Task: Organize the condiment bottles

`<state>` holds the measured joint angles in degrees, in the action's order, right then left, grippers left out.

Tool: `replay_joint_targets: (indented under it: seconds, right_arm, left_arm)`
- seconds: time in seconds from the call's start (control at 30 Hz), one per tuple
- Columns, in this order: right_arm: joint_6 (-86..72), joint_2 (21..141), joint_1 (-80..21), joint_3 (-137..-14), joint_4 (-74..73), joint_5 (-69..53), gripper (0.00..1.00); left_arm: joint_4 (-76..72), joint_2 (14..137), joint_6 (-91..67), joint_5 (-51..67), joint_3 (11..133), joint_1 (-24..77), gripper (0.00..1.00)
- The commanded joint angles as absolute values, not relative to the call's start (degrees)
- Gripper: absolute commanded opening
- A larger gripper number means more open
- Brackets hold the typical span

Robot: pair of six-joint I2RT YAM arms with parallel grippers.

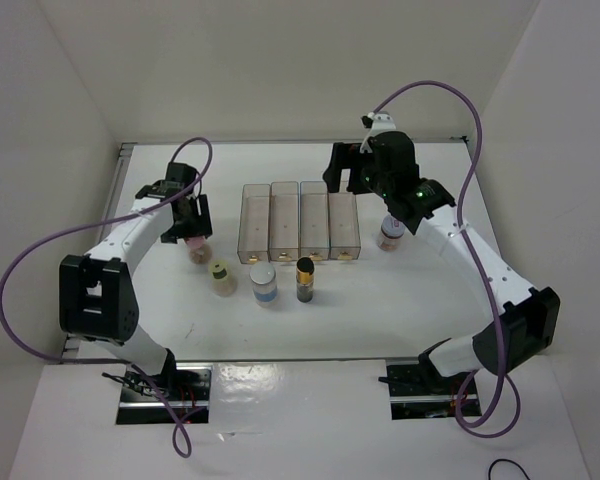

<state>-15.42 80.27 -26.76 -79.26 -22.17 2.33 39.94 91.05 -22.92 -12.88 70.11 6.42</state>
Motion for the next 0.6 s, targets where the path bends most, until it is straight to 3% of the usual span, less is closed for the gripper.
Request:
replay_joint_targets:
  seconds: [0.0, 0.37, 0.57]
  right_arm:
    - [-15.29, 77.35, -27.07, -78.84, -22.85, 3.78, 0.98]
    - [-15.29, 76.11, -27.07, -77.78, -23.91, 5.44, 0.98]
    - [-15.29, 75.59, -27.07, -77.78, -23.91, 7.21, 0.98]
  left_arm:
    - [38.76, 92.19, -23.99, -12.22, 69.87, 6.42, 0.81]
    - [38.75, 92.20, -24.52, -11.69, 70.49, 6.42, 0.49]
    - [42.18, 87.64, -24.52, -12.83, 75.40, 6.42, 0.41]
